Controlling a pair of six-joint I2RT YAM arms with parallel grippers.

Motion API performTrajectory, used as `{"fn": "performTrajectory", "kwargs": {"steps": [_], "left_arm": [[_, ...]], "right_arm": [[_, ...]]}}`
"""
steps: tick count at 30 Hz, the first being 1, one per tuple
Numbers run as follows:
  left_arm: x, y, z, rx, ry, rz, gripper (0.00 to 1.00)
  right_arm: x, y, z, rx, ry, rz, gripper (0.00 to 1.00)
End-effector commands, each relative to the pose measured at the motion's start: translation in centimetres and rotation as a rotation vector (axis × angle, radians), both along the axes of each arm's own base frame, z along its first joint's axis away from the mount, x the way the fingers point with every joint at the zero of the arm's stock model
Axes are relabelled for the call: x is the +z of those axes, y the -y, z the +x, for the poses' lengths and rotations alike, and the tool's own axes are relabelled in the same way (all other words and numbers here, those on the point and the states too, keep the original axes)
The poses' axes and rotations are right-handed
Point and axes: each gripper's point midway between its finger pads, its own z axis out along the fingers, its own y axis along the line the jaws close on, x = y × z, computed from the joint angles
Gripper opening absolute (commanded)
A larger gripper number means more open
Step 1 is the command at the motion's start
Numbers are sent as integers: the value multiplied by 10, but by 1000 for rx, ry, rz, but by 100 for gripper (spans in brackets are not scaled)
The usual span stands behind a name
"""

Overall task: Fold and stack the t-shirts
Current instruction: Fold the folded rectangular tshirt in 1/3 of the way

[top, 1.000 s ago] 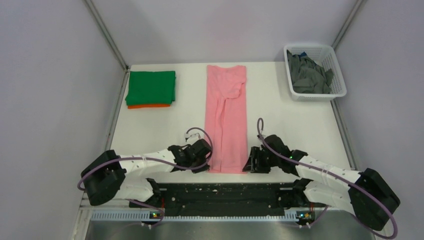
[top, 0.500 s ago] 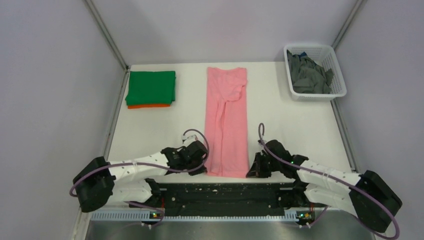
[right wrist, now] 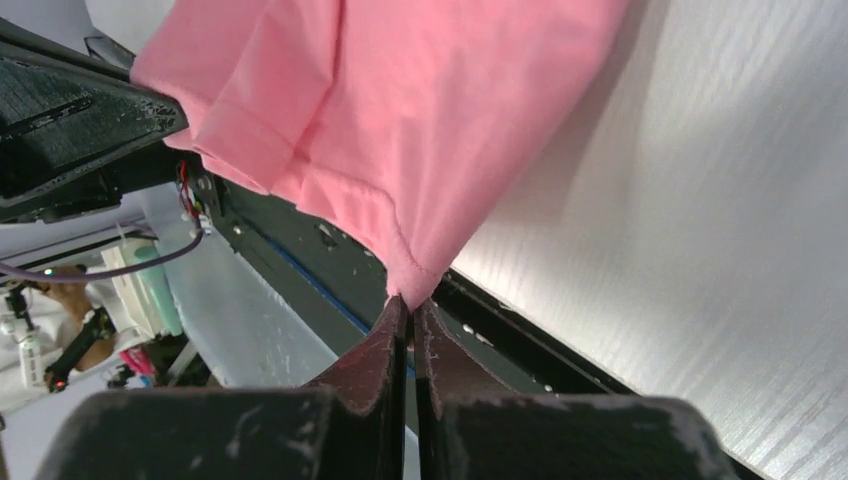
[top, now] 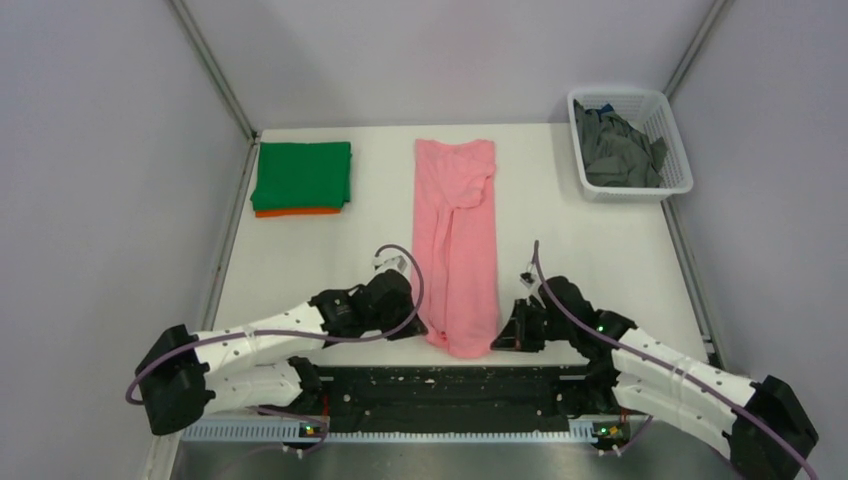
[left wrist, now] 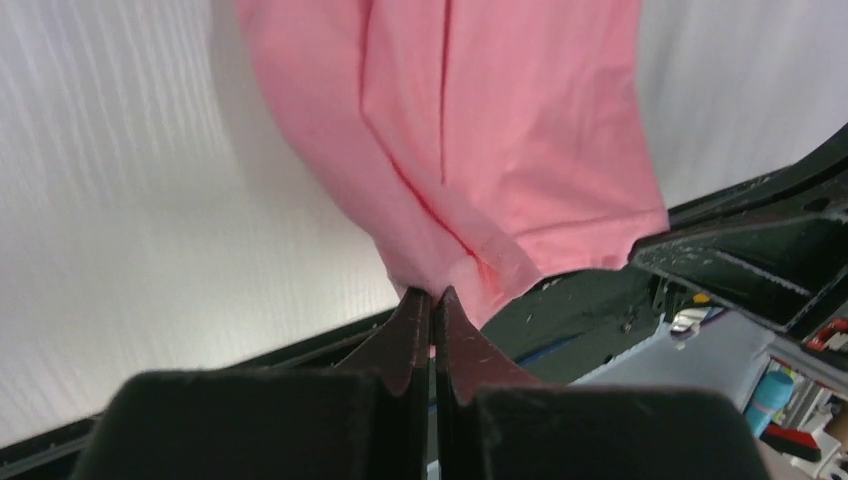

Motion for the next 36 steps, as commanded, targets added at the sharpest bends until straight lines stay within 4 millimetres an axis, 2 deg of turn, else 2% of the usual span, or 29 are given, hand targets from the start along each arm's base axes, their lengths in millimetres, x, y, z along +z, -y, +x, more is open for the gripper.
{"fn": "performTrajectory", "kwargs": {"steps": [1, 5, 9, 13, 21, 28, 32, 36], "left_arm": [[38, 16, 48, 29, 153, -18, 0], [43, 10, 86, 56, 147, -3, 0], [53, 9, 122, 51, 163, -3, 0], [62, 10, 151, 48, 161, 17, 0], [67, 5, 207, 59, 173, 54, 0], [55, -5, 257, 51, 134, 103, 0], [43, -7, 277, 50, 88, 107, 0], [35, -9, 294, 67, 76, 94, 0]], "right_arm": [[37, -13, 38, -9, 137, -11, 0], [49, -6, 78, -97, 187, -32, 0], [72, 0, 119, -169, 267, -13, 0], [86, 2, 153, -193, 308, -16, 0], [92, -3, 210, -213, 317, 21, 0], [97, 4, 258, -251, 335, 43, 0], [90, 3, 277, -246, 325, 55, 0], [72, 3, 294, -245, 290, 51, 0]]}}
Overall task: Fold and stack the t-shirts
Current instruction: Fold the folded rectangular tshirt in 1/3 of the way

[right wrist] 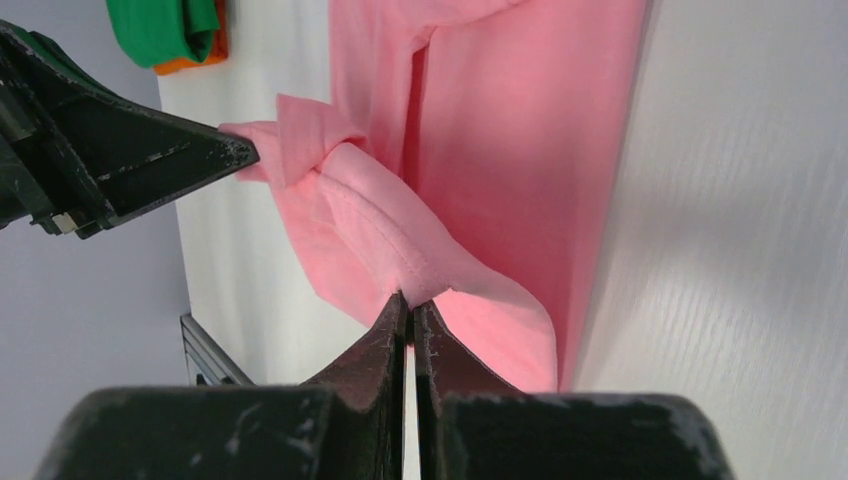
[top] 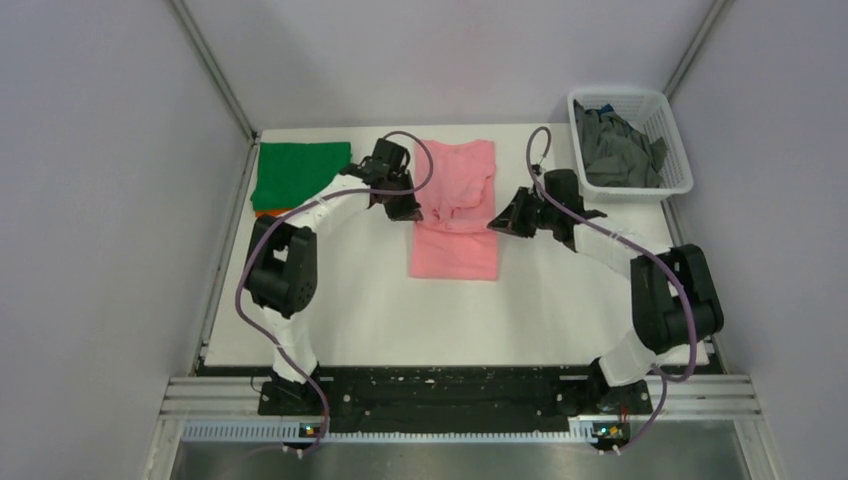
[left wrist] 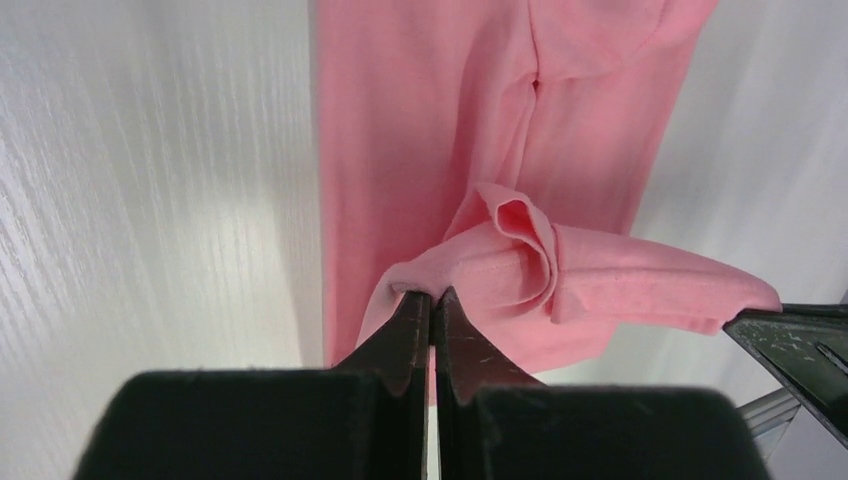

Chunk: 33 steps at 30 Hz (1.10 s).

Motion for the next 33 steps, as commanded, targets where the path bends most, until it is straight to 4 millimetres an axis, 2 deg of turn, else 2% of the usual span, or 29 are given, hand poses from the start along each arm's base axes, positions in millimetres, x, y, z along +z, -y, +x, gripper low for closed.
{"fn": "performTrajectory", "kwargs": {"steps": [1, 4, 7, 10, 11, 13, 15, 16, 17, 18, 20, 21, 25, 28, 30, 33], "left_arm": [[5, 1, 18, -23, 9, -26, 0], [-3, 3, 28, -36, -7, -45, 0], [-12, 12, 36, -57, -33, -79, 15], [-19, 21, 44, -72, -54, -118, 19], [-18, 20, 49, -64, -48, -119, 25], [-12, 15, 61, -34, -37, -118, 38], [1, 9, 72, -16, -13, -135, 53], [10, 7, 74, -16, -1, -148, 87], [20, 5, 75, -17, 18, -157, 97], [29, 1, 76, -7, 36, -151, 99], [42, -6, 71, 12, 66, -127, 99], [47, -9, 65, 16, 72, -120, 99], [33, -20, 23, 21, 35, -118, 99], [12, -23, -15, 21, -7, -118, 99], [-2, -21, -41, 4, -42, -116, 99], [-23, -20, -67, 8, -89, -104, 97]], "right_arm": [[6, -3, 32, 19, 60, 36, 0], [-3, -1, 44, -6, 44, 35, 0], [-9, 1, 60, -26, 43, 19, 4], [-13, 6, 78, -66, 45, 12, 12], [-14, 8, 85, -80, 43, 12, 18], [-11, 10, 98, -93, 44, 22, 38], [-4, 9, 106, -81, 50, 32, 49], [1, 8, 107, -70, 67, 28, 55], [6, 9, 107, -65, 83, 20, 63], [10, 12, 106, -68, 97, 2, 71], [12, 20, 97, -78, 113, -43, 89], [12, 24, 91, -78, 119, -63, 94], [-3, 35, 50, -67, 91, -100, 97], [-15, 35, 9, -46, 49, -91, 97], [-30, 36, -23, -32, -6, -110, 98], [-50, 37, -60, -28, -55, -143, 99]]}}
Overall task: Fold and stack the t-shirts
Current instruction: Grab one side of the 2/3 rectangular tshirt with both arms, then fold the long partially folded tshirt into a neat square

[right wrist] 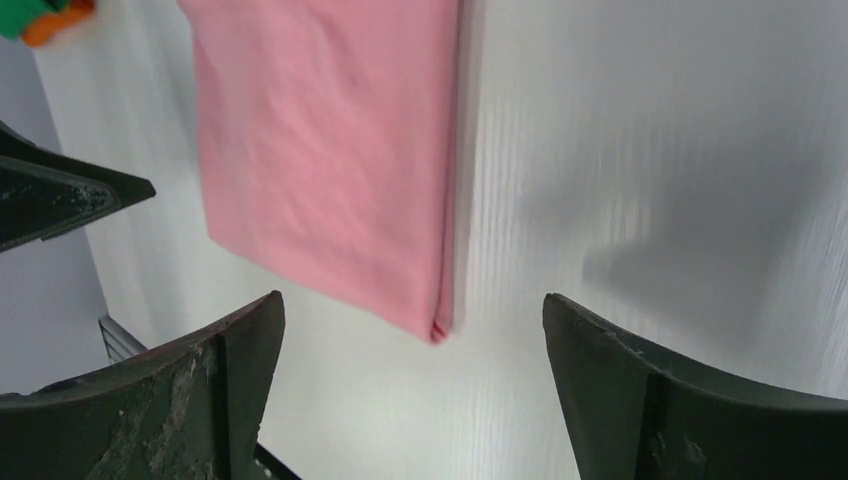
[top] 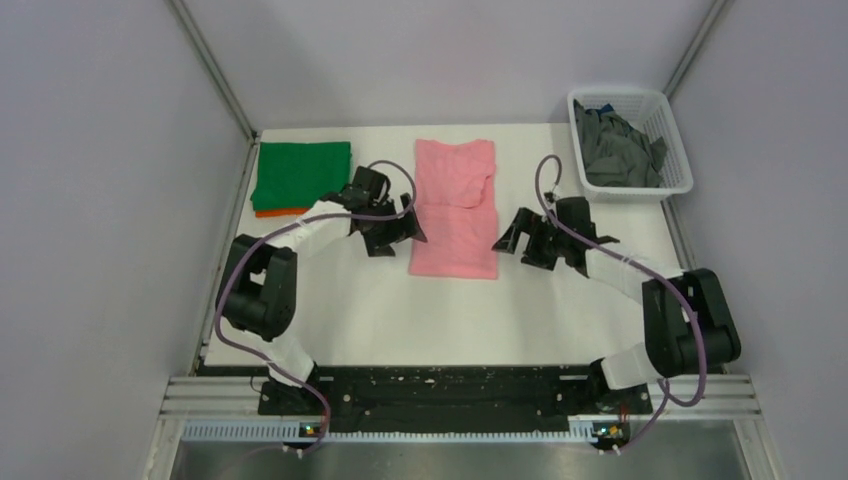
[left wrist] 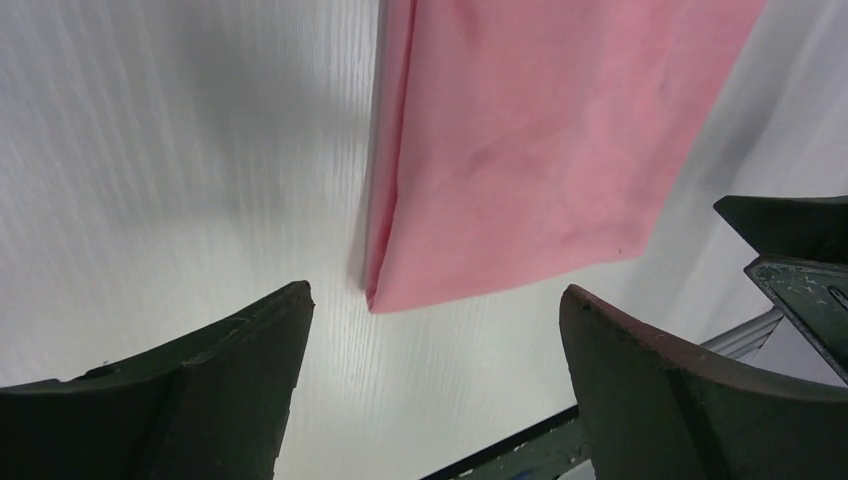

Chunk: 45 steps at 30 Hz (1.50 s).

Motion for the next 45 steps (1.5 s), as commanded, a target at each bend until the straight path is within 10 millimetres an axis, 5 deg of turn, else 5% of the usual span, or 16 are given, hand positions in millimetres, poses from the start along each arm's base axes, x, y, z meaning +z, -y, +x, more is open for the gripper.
{"fn": "performTrajectory", "kwargs": {"steps": [1, 5, 10, 18, 21, 31, 34, 39, 45], "left_arm": [[-19, 8, -25, 3, -14, -19, 96], [-41, 14, -41, 6, -74, -37, 88], [-61, 21, -47, 5, -117, -18, 72], [-81, 21, -53, 19, -176, 25, 25], [-84, 23, -57, 10, -192, 28, 0], [-86, 17, -62, 32, -188, 45, 0], [-86, 18, -63, 30, -189, 36, 0], [-78, 11, -87, 37, -172, 51, 0], [-41, -1, -142, 43, -103, 62, 0]], "right_arm": [[-17, -2, -45, 21, -35, -43, 99], [-31, -7, -65, 39, -63, -72, 99], [-40, -11, -66, 26, -67, -100, 93], [-52, -17, -71, 24, -93, -91, 64], [-57, -22, -74, 38, -106, -78, 56], [-68, -28, -69, 29, -128, -76, 33], [-73, -29, -73, 59, -140, -103, 0], [-61, -28, -96, 112, -121, -127, 0], [-18, -34, -165, 287, -79, -44, 0]]}}
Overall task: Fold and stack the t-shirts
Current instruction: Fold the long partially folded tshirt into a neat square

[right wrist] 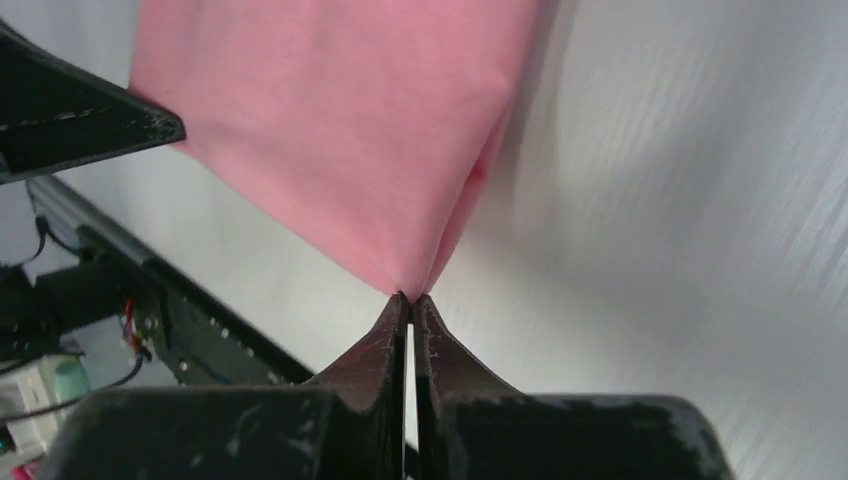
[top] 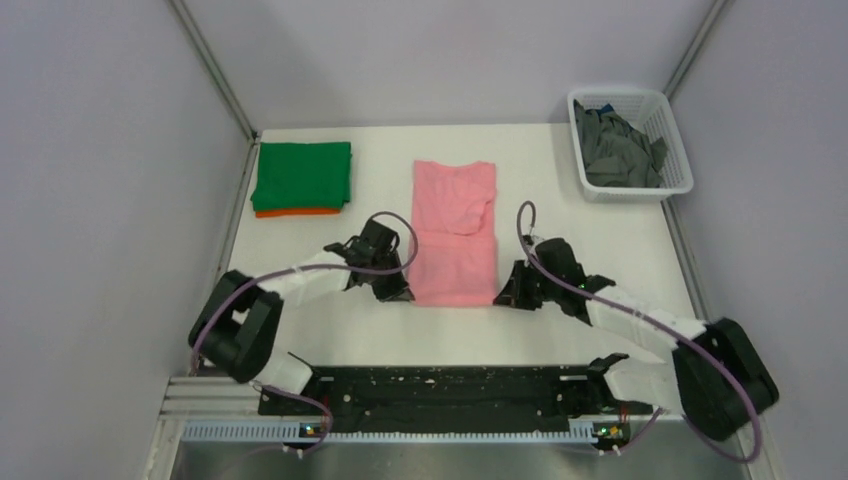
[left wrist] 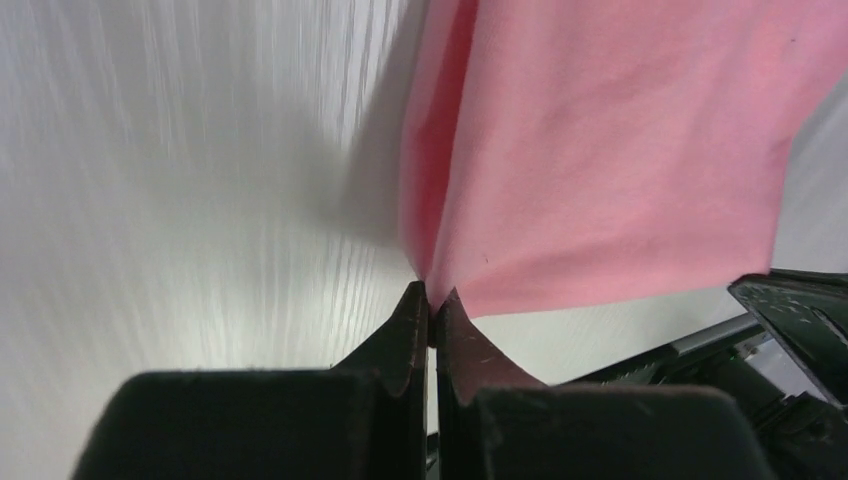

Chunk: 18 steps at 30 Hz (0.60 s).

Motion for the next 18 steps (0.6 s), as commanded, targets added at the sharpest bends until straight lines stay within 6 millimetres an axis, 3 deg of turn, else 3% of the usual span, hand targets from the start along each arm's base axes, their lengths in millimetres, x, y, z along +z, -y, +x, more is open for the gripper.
{"fn": "performTrajectory", "kwargs": {"steps": [1, 4, 8, 13, 18], "left_arm": [[32, -14, -39, 13, 62, 54, 0], [62, -18, -64, -10, 125, 49, 0], [110, -25, -80, -9, 223, -31, 0], [146, -26, -77, -5, 338, -103, 0], [159, -28, -49, 33, 428, -39, 0]], "right_arm": [[32, -6, -60, 170, 7, 85, 0], [69, -14, -86, 262, 63, 192, 0], [126, -24, -104, 367, 189, 340, 0], [162, -23, -91, 316, 301, 366, 0], [167, -21, -58, 219, 348, 278, 0]]}}
